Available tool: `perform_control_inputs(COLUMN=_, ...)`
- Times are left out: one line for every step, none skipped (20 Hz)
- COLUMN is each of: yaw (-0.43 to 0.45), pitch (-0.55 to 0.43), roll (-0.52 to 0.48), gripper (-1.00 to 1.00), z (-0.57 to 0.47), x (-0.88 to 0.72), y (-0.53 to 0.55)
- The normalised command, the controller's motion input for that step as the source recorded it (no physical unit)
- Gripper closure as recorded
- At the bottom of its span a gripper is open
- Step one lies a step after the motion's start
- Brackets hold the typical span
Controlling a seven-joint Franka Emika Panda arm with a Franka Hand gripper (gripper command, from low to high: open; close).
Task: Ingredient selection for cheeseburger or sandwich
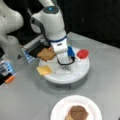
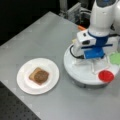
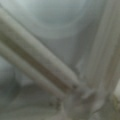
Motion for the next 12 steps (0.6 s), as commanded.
perform_control_inputs(yaw=0.449, pitch=0.078, roll=-0.028, gripper=-1.00, z=-0.07, x=0.34, y=0.19)
perform_control_inputs(yaw=0.421, pitch=0.081, roll=-0.023, gripper=-1.00, z=-0.07, x=0.34, y=0.20)
perform_control_inputs(yaw=0.405, pitch=0.083, roll=-0.020, gripper=-1.00, z=-0.08, x=0.35, y=0.21)
perform_control_inputs(yaw=0.390, pitch=0.081, roll=-0.008, gripper=-1.00, z=-0.09, x=0.35, y=0.22)
perform_control_inputs(yaw=0.382, pitch=0.075, roll=0.008, gripper=-1.00, z=-0.09, x=0.35, y=0.23)
perform_control_inputs(yaw=0.385, pitch=0.060, roll=0.001, gripper=-1.00, z=-0.09, x=0.34, y=0.25)
perform_control_inputs(yaw=0.391, pitch=0.051, roll=-0.006, gripper=-1.00, z=-0.09, x=0.33, y=0.26)
perform_control_inputs(yaw=0.429, pitch=0.055, roll=-0.011, gripper=-1.00, z=-0.08, x=0.33, y=0.28)
perform_control_inputs(yaw=0.473, pitch=0.059, roll=-0.018, gripper=-1.00, z=-0.07, x=0.34, y=0.29)
perform_control_inputs(yaw=0.468, pitch=0.061, roll=-0.020, gripper=-1.00, z=-0.06, x=0.34, y=0.30)
perform_control_inputs(yaw=0.497, pitch=0.066, roll=-0.004, gripper=-1.00, z=-0.06, x=0.36, y=0.30)
perform_control_inputs(yaw=0.516, pitch=0.072, roll=0.004, gripper=-1.00, z=-0.06, x=0.39, y=0.30)
